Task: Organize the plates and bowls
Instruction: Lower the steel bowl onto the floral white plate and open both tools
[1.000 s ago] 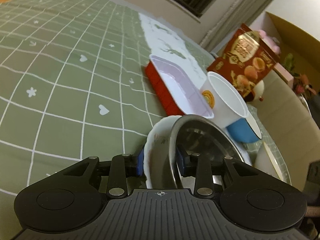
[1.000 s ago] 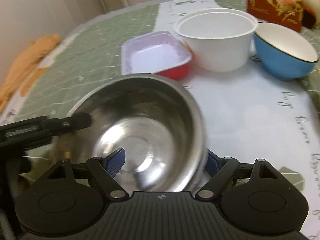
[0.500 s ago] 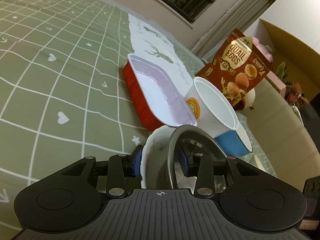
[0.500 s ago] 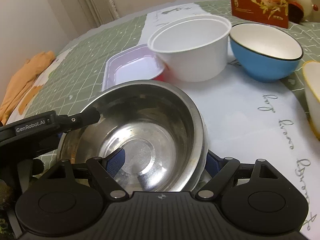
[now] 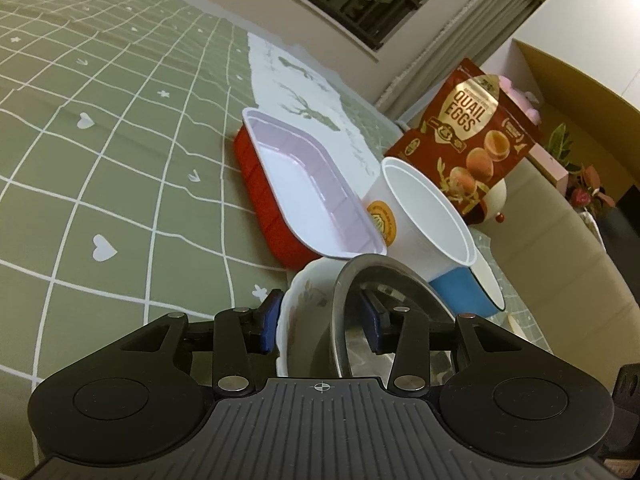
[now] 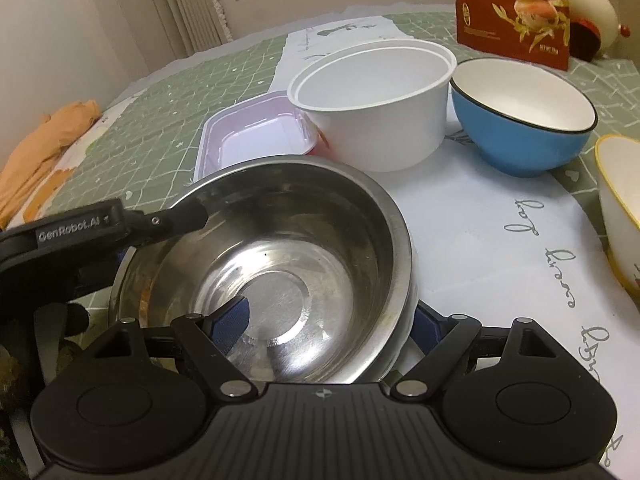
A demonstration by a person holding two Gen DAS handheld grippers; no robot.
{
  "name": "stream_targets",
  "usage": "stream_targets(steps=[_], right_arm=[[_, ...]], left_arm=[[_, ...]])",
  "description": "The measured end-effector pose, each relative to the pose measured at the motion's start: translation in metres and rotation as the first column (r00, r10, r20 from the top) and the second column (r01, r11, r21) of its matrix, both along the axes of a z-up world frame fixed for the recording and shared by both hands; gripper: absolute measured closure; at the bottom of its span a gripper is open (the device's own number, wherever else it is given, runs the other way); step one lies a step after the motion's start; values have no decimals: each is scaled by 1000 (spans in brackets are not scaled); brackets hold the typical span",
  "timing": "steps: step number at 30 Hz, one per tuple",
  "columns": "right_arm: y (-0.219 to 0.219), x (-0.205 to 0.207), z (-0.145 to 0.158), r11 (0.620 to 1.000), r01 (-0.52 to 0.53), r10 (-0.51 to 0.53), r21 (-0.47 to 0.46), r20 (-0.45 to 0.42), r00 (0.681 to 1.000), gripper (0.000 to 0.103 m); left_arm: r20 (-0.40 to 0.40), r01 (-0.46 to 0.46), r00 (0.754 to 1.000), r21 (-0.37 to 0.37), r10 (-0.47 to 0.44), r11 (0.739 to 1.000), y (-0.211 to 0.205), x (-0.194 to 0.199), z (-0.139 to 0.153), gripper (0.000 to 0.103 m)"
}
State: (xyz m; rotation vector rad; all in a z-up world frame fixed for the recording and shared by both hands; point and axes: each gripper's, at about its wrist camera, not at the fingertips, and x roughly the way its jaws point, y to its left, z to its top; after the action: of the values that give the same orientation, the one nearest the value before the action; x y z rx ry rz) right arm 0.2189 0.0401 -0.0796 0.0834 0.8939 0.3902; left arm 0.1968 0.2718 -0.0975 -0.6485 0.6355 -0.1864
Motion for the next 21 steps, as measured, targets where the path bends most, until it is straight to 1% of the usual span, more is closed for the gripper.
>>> stream_targets(steps=[8, 10, 12, 14, 16, 18, 19, 21], right_arm=[[1, -3, -1, 1000, 5, -5, -18, -2, 1000, 18], [2, -4, -1, 1000, -1, 1, -26, 1, 1000, 18], [1, -4, -1, 1000, -7, 7, -26, 3, 1000, 18], [-1, -5, -1, 1000, -6, 6, -28, 12, 1000, 18], [-4, -7, 0, 999, 11, -9, -47, 30, 999, 18], [-13, -9, 6, 998, 29, -26, -54, 58, 998, 18], [-20, -11, 10, 998, 39, -34, -53, 79, 996, 18], [-36, -17, 20, 997, 54, -48, -45, 132, 990, 18]], left_arm=[[8, 11, 1000, -4, -11, 1000, 1, 2, -3, 59], [3, 14, 1000, -8, -14, 1000, 3, 2, -3, 61], [-9, 7, 1000, -13, -8, 1000, 5, 3, -2, 65], [-5, -3, 1000, 1, 3, 1000, 6, 0, 2, 65], [25, -38, 999, 36, 37, 999, 7, -10, 11, 65], [58, -108, 993, 65, 104, 992, 8, -25, 21, 65], [77, -152, 986, 69, 146, 986, 9, -34, 27, 65], [99, -222, 971, 48, 217, 974, 11, -49, 35, 65]])
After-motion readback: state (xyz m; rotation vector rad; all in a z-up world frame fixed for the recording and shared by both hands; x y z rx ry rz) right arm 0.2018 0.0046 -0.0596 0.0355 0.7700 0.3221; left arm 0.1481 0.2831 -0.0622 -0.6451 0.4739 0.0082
